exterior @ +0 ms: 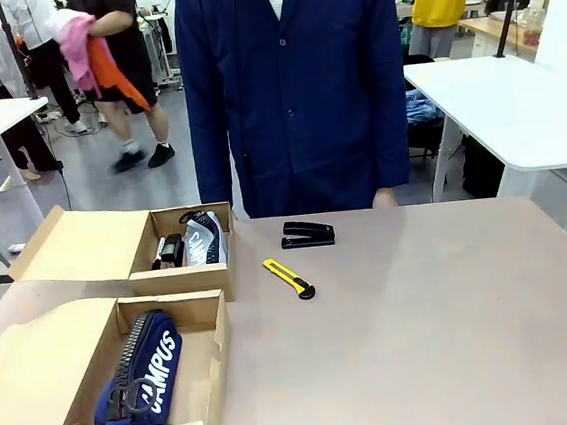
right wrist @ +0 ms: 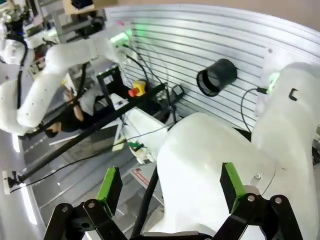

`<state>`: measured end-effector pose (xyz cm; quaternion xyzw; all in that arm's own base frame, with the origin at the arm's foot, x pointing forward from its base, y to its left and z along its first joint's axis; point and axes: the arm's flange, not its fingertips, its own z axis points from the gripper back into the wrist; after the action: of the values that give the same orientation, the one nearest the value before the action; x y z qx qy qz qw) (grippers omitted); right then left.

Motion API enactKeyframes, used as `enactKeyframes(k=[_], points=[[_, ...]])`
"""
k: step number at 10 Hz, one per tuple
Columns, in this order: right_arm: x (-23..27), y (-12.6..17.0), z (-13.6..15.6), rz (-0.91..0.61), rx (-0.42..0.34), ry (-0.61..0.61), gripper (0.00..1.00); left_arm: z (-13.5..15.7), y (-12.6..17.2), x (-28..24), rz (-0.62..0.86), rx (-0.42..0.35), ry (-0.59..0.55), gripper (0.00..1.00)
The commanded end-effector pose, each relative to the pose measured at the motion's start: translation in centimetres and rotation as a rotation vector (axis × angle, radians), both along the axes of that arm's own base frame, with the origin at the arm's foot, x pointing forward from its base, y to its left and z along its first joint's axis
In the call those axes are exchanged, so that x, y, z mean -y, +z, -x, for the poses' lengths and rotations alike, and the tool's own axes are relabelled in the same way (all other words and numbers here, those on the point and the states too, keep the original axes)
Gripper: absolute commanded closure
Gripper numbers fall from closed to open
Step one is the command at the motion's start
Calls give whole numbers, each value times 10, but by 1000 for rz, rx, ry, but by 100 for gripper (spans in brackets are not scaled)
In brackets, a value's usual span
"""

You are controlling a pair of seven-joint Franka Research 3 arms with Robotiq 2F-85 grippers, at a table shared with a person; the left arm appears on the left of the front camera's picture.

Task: Place items inside the box.
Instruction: Pick up a Pencil pouch or Stapler and place it inside the Mailer Box closest to the robot.

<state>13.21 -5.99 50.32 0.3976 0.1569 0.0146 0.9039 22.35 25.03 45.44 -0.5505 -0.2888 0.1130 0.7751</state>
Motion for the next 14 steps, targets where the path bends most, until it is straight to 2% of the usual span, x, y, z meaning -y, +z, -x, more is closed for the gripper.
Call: enactKeyframes(k=[1, 9, 10, 11, 12, 13, 14], points=[[8, 3, 4, -72, 18, -26, 0, 0, 1, 1, 7, 26, -2, 0], [6, 0, -1, -52, 5, -44, 0, 0, 1, 1, 7, 26, -2, 0], [-11, 4, -2, 66, 109, 153, 0, 0, 1, 1, 7, 26, -2, 0], [-47, 6, -45, 177, 289, 359, 0, 0, 1, 1, 7, 26, -2, 0], [-85, 5, -81, 228, 396, 587, 0, 0, 1, 1, 7, 26, -2, 0], [-112, 2, -106, 255, 464, 673, 0, 0, 1, 1, 7, 26, -2, 0], [-142, -6, -128, 230, 551, 682, 0, 0, 1, 1, 7, 26, -2, 0]])
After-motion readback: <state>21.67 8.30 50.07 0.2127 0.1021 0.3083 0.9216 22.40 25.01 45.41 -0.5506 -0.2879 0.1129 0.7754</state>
